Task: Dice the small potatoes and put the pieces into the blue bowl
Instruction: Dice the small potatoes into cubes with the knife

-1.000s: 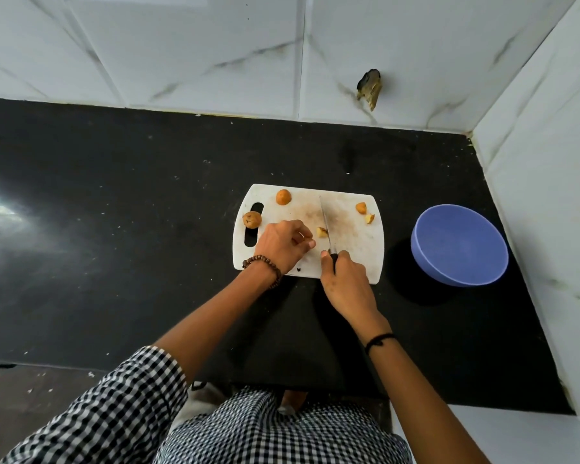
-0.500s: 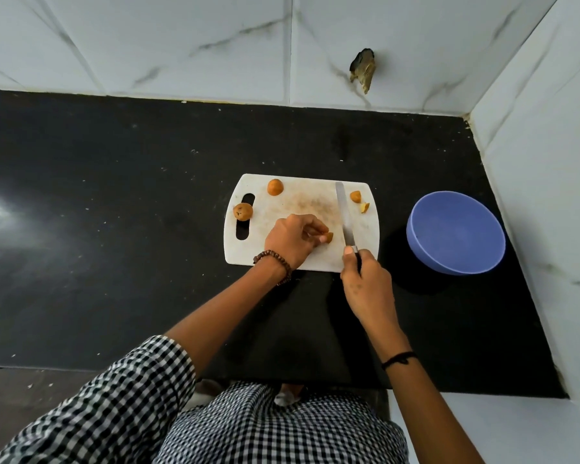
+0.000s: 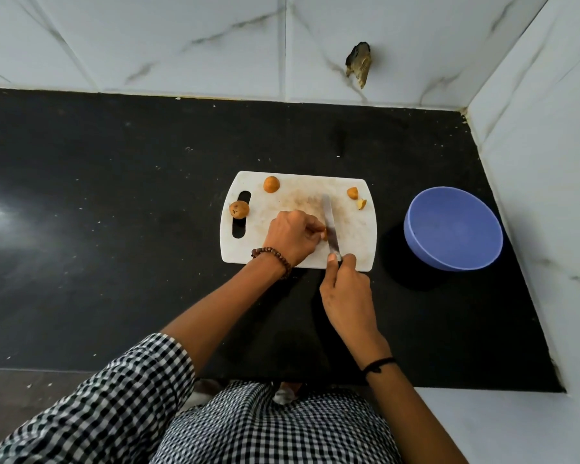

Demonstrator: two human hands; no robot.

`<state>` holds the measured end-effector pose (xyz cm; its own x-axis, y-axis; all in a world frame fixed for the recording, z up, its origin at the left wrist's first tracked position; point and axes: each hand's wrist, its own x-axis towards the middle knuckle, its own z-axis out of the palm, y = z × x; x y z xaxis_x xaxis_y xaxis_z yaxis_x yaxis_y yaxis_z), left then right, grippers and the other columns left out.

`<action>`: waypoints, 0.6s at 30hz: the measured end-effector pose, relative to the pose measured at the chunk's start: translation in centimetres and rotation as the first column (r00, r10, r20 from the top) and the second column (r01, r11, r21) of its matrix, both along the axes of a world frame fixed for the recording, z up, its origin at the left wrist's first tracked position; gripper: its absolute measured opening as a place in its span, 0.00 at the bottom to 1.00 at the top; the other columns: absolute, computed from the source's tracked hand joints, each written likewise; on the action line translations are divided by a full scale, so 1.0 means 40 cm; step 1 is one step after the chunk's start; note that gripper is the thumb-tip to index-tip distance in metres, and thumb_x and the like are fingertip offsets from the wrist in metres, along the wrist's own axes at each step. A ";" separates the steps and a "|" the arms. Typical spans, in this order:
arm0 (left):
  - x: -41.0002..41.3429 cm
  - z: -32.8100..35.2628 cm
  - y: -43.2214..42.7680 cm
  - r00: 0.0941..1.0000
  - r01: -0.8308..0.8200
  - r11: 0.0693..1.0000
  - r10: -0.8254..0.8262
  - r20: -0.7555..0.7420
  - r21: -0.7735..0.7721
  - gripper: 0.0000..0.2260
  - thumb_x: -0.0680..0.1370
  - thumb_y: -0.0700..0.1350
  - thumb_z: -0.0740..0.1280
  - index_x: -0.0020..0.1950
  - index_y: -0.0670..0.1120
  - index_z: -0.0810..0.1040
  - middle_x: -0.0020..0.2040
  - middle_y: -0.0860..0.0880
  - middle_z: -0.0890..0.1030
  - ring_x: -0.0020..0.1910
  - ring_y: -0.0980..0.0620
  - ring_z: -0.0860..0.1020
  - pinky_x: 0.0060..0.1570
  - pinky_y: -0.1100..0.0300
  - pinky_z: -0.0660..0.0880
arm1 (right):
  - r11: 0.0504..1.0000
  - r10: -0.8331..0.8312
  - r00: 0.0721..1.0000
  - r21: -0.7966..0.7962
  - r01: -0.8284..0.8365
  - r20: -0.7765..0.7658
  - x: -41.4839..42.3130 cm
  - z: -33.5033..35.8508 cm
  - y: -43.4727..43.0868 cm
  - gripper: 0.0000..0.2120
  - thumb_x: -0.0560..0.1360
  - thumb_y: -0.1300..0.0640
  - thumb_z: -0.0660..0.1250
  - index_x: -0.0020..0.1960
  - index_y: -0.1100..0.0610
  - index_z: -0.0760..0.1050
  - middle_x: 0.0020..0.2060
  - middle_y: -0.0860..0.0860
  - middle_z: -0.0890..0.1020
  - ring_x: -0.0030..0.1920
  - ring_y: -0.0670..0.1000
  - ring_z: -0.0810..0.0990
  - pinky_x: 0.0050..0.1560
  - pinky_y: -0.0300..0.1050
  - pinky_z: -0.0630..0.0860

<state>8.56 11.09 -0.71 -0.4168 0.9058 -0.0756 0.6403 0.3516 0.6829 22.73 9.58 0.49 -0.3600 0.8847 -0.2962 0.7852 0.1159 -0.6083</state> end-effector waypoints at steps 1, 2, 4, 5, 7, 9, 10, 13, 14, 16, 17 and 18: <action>0.000 0.000 0.001 1.000 -0.001 1.000 0.001 0.003 -0.006 0.07 0.75 0.42 0.71 0.52 0.46 0.85 0.48 0.50 0.85 0.47 0.54 0.81 0.53 0.57 0.79 | 1.000 0.009 1.000 0.005 -0.009 0.029 -0.005 0.001 0.000 0.17 0.85 0.47 0.50 0.58 0.59 0.67 0.46 0.56 0.76 0.46 0.58 0.80 0.45 0.54 0.78; -0.001 0.000 0.002 1.000 -0.002 1.000 0.002 0.006 -0.009 0.07 0.74 0.42 0.71 0.51 0.46 0.85 0.48 0.50 0.85 0.47 0.53 0.81 0.53 0.57 0.79 | 1.000 0.018 0.998 0.009 -0.019 0.058 -0.010 0.001 0.000 0.17 0.86 0.47 0.49 0.59 0.60 0.67 0.47 0.57 0.77 0.47 0.59 0.80 0.45 0.54 0.78; -0.002 0.000 0.002 1.000 -0.005 1.000 0.005 0.013 -0.010 0.07 0.74 0.41 0.71 0.51 0.45 0.85 0.48 0.49 0.85 0.47 0.53 0.81 0.53 0.56 0.79 | 0.999 0.036 0.994 0.004 -0.036 0.107 -0.019 0.000 0.004 0.17 0.86 0.48 0.48 0.60 0.60 0.67 0.49 0.59 0.79 0.48 0.59 0.80 0.43 0.51 0.75; -0.002 0.001 0.002 1.000 -0.007 1.000 0.007 0.016 -0.010 0.07 0.74 0.41 0.71 0.51 0.45 0.85 0.48 0.49 0.85 0.47 0.52 0.82 0.53 0.56 0.79 | 0.999 0.043 0.991 -0.001 -0.043 0.130 -0.023 0.001 0.007 0.16 0.86 0.48 0.48 0.61 0.59 0.66 0.50 0.59 0.79 0.49 0.60 0.81 0.43 0.50 0.75; -0.001 0.003 0.004 1.000 -0.013 1.000 0.013 0.020 -0.013 0.07 0.74 0.41 0.71 0.52 0.45 0.85 0.48 0.49 0.85 0.47 0.52 0.82 0.53 0.57 0.79 | 0.998 0.056 0.983 -0.011 -0.055 0.176 -0.030 0.002 0.012 0.16 0.86 0.48 0.48 0.62 0.58 0.65 0.51 0.59 0.79 0.50 0.59 0.81 0.44 0.49 0.75; -0.001 0.003 0.006 0.999 -0.019 1.000 0.019 0.029 -0.017 0.08 0.74 0.40 0.71 0.52 0.44 0.84 0.49 0.48 0.85 0.47 0.52 0.82 0.54 0.58 0.78 | 0.997 0.071 0.974 -0.007 -0.072 0.216 -0.037 0.004 0.013 0.14 0.86 0.49 0.48 0.63 0.57 0.64 0.51 0.58 0.79 0.51 0.59 0.81 0.43 0.48 0.74; 0.000 0.003 0.007 0.999 -0.020 1.000 0.021 0.030 -0.018 0.08 0.74 0.40 0.71 0.52 0.44 0.84 0.49 0.48 0.85 0.47 0.52 0.82 0.54 0.58 0.78 | 0.996 0.082 0.970 -0.003 -0.084 0.227 -0.039 0.006 0.012 0.13 0.86 0.50 0.49 0.63 0.57 0.64 0.51 0.58 0.79 0.51 0.59 0.81 0.43 0.49 0.73; 0.002 0.001 0.006 0.999 -0.028 1.000 0.028 0.031 -0.008 0.08 0.74 0.40 0.71 0.52 0.44 0.85 0.49 0.48 0.85 0.47 0.52 0.82 0.55 0.59 0.78 | 0.994 0.108 0.965 -0.016 -0.107 0.238 -0.049 0.008 0.007 0.10 0.86 0.53 0.51 0.61 0.57 0.63 0.51 0.59 0.79 0.52 0.63 0.80 0.43 0.53 0.76; 0.004 0.000 0.005 0.999 -0.031 1.000 0.031 0.030 -0.004 0.07 0.74 0.40 0.71 0.52 0.44 0.85 0.49 0.48 0.85 0.47 0.52 0.82 0.55 0.60 0.78 | 0.994 0.113 0.963 -0.022 -0.111 0.243 -0.051 0.009 0.006 0.09 0.86 0.53 0.51 0.61 0.58 0.63 0.52 0.59 0.79 0.52 0.63 0.80 0.44 0.54 0.76; 0.007 0.000 0.003 0.999 -0.031 1.000 0.031 0.022 -0.004 0.07 0.74 0.40 0.71 0.52 0.44 0.85 0.49 0.48 0.85 0.47 0.52 0.82 0.55 0.59 0.78 | 0.992 0.124 0.957 -0.025 -0.122 0.261 -0.053 0.012 0.007 0.09 0.85 0.54 0.52 0.61 0.59 0.63 0.53 0.60 0.79 0.54 0.64 0.80 0.45 0.54 0.75; 0.008 -0.001 0.003 0.999 -0.031 1.000 0.031 0.016 -0.003 0.07 0.74 0.40 0.71 0.52 0.44 0.85 0.49 0.48 0.85 0.48 0.52 0.82 0.55 0.58 0.78 | 0.992 0.128 0.955 -0.027 -0.125 0.267 -0.053 0.013 0.007 0.09 0.85 0.55 0.52 0.61 0.59 0.63 0.54 0.60 0.80 0.55 0.64 0.80 0.45 0.54 0.74; 0.010 -0.002 0.002 0.999 -0.031 1.000 0.031 0.008 -0.003 0.07 0.74 0.40 0.71 0.52 0.44 0.85 0.49 0.48 0.85 0.48 0.51 0.82 0.55 0.57 0.78 | 0.992 0.129 0.955 -0.030 -0.125 0.267 -0.053 0.014 0.007 0.09 0.85 0.55 0.52 0.61 0.59 0.63 0.54 0.60 0.80 0.55 0.64 0.80 0.46 0.54 0.75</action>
<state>8.96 11.18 -0.78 -0.4437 0.8925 -0.0816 0.6234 0.3727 0.6873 20.60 9.87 1.07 -0.3753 0.8324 -0.4077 0.8987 0.2191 -0.3799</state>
